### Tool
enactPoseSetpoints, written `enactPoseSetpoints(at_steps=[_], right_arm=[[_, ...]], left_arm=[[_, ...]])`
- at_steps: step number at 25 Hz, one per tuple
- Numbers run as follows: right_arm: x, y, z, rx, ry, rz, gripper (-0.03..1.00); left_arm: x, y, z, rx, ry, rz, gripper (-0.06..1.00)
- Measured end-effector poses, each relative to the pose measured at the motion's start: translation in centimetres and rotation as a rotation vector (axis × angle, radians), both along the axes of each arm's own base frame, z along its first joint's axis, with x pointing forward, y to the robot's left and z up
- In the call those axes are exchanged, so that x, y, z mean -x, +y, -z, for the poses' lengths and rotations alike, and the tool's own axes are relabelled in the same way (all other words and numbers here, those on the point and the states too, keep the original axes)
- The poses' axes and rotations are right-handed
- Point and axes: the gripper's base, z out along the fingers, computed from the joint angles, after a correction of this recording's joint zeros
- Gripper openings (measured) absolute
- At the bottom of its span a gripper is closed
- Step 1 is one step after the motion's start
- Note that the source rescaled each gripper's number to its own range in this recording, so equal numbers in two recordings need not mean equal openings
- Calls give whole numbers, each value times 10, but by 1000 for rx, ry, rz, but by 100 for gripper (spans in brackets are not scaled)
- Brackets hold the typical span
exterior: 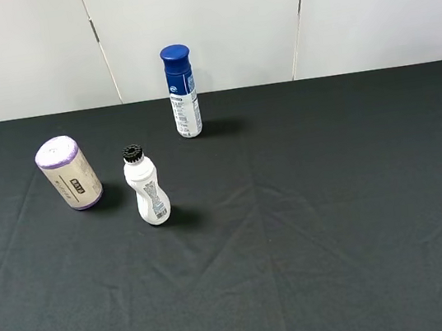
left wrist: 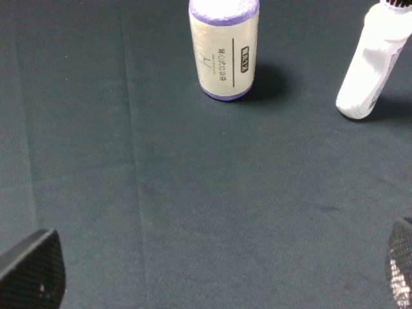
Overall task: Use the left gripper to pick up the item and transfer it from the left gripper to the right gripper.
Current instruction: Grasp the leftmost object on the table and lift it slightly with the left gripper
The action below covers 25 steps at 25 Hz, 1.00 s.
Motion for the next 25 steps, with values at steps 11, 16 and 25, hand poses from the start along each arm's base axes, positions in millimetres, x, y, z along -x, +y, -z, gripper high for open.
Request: enactPoseSetpoints(at_steps=[11, 16, 25], right_arm=[[0, 0, 0, 0, 0, 0, 100], [0, 0, 0, 0, 0, 0, 100], [0, 0, 0, 0, 0, 0, 100]], left_arm=[[-6, -1, -45, 2, 18, 6, 100], [-30, -1, -81, -4, 116, 8, 100], [-92, -2, -114, -4, 270, 12, 100]])
